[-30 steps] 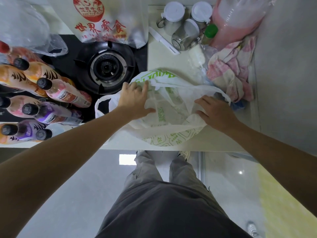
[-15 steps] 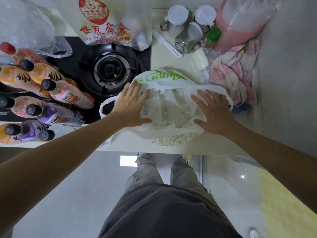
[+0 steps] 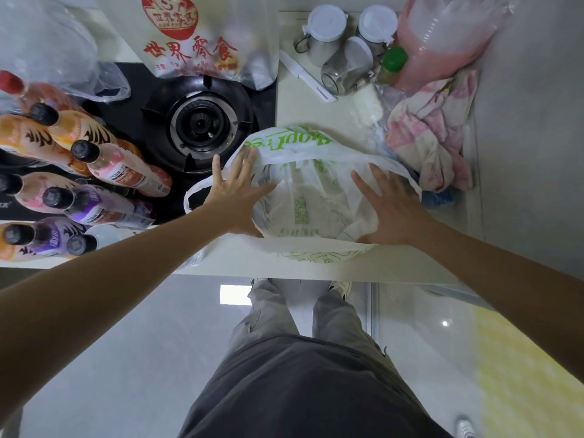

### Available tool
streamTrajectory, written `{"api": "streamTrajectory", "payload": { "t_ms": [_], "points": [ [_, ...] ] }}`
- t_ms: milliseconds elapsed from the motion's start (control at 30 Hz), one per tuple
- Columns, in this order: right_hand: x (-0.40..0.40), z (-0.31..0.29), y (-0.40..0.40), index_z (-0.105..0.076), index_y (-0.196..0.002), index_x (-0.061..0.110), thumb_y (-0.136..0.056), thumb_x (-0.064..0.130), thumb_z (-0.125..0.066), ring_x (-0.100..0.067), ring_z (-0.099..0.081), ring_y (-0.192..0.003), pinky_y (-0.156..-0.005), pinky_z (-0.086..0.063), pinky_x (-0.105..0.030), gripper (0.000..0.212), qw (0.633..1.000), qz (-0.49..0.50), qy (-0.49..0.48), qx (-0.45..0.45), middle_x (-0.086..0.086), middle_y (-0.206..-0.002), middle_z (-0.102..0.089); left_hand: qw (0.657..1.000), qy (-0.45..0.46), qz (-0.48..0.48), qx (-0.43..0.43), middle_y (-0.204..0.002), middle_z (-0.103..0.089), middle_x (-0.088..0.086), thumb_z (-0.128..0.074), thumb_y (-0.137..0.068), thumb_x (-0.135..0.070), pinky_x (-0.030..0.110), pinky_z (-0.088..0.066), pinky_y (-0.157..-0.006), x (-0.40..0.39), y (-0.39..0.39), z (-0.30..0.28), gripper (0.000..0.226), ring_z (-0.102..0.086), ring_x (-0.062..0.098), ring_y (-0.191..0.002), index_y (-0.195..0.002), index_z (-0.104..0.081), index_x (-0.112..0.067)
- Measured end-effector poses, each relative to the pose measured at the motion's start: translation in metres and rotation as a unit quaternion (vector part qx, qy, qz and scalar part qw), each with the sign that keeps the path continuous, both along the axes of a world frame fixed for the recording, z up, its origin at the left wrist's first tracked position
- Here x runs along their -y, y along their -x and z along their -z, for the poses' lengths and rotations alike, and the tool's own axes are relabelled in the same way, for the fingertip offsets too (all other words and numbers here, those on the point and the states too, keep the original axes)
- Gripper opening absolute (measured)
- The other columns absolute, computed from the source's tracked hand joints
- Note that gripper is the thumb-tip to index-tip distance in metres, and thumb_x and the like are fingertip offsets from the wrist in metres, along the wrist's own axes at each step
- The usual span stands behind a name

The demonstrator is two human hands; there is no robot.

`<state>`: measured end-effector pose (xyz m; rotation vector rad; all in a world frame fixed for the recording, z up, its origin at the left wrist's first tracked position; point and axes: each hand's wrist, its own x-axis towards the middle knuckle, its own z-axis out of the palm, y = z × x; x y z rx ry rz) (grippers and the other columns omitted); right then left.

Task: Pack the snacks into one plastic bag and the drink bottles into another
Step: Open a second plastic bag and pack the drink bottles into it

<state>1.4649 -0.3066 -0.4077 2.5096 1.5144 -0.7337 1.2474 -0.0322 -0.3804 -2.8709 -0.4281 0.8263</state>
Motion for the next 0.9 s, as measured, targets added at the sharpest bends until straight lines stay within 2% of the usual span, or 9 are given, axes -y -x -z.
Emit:
{"api": "streamTrajectory", "payload": {
  "t_ms": [167,300,367,467,600,733,900],
  "points": [
    [-0.002,-0.002,0.001,0.025,-0.156,0.046,-0.051,0.089,-0.072,-0.051,-0.001,-0.153,-0.115,-0.023,-0.075,0.149,1.0,0.01,0.015,0.014,-0.011,-0.169,0.013,1.0,-0.013,0.018,-0.007,-0.162,0.033,0.023,-0.062,-0.056,-0.093,0.079,-0.001,-0.113,0.003,-0.005,-0.004,0.108,0.034,0.039,-0.149,-0.15,-0.038,-0.044],
    [0.0,-0.003,0.001,0.025,-0.156,0.045,-0.048,0.091,-0.07,-0.053,-0.002,-0.152,-0.112,-0.024,-0.076,0.151,0.999,0.015,0.024,0.022,-0.012,-0.169,0.013,0.999,-0.024,0.03,-0.004,-0.161,0.031,0.025,-0.065,-0.055,-0.092,0.08,-0.003,-0.112,0.001,-0.008,-0.004,0.102,0.034,0.04,-0.149,-0.141,-0.05,-0.041],
    [0.0,-0.006,0.001,0.022,-0.158,0.043,-0.05,0.093,-0.067,-0.052,-0.002,-0.153,-0.114,-0.022,-0.075,0.149,0.999,0.02,0.025,0.031,-0.013,-0.17,0.013,0.999,-0.024,0.029,-0.007,-0.162,0.031,0.024,-0.067,-0.053,-0.091,0.08,-0.003,-0.112,0.002,-0.009,-0.004,0.104,0.032,0.04,-0.15,-0.141,-0.048,-0.04],
    [-0.001,-0.011,0.007,0.005,-0.163,0.037,-0.061,0.09,-0.066,-0.05,-0.009,-0.153,-0.116,-0.023,-0.072,0.135,0.998,0.019,0.008,0.067,-0.013,-0.171,0.004,1.0,-0.019,0.017,0.01,-0.165,0.026,0.019,-0.065,-0.049,-0.094,0.08,-0.001,-0.112,0.006,-0.011,-0.005,0.119,0.025,0.041,-0.152,-0.15,-0.035,-0.039],
    [-0.004,-0.024,0.021,-0.027,-0.161,0.028,-0.073,0.069,-0.075,-0.051,-0.029,-0.143,-0.112,-0.034,-0.068,0.108,0.993,0.031,-0.042,0.104,-0.012,-0.167,-0.024,0.999,-0.009,0.006,0.039,-0.168,0.016,0.01,-0.049,-0.057,-0.101,0.077,0.0,-0.115,0.007,-0.011,-0.011,0.121,0.018,0.036,-0.155,-0.156,-0.023,-0.036],
    [-0.014,-0.043,0.037,-0.035,-0.158,0.026,-0.077,0.061,-0.076,-0.054,-0.033,-0.14,-0.11,-0.035,-0.066,0.098,0.988,0.073,-0.075,0.116,-0.013,-0.164,-0.032,0.997,0.004,-0.007,0.075,-0.17,0.004,0.007,-0.037,-0.067,-0.1,0.072,0.001,-0.118,0.008,-0.007,-0.027,0.107,0.009,0.03,-0.157,-0.153,-0.032,-0.036],
    [-0.025,-0.065,0.048,-0.044,-0.153,0.023,-0.078,0.06,-0.075,-0.045,-0.034,-0.145,-0.109,-0.037,-0.061,0.089,0.984,0.072,-0.109,0.123,-0.012,-0.156,-0.043,0.992,0.01,-0.028,0.12,-0.168,-0.011,0.007,-0.042,-0.069,-0.096,0.07,-0.003,-0.12,0.01,0.004,-0.044,0.093,-0.003,0.027,-0.157,-0.14,-0.048,-0.036]
  ]
}}
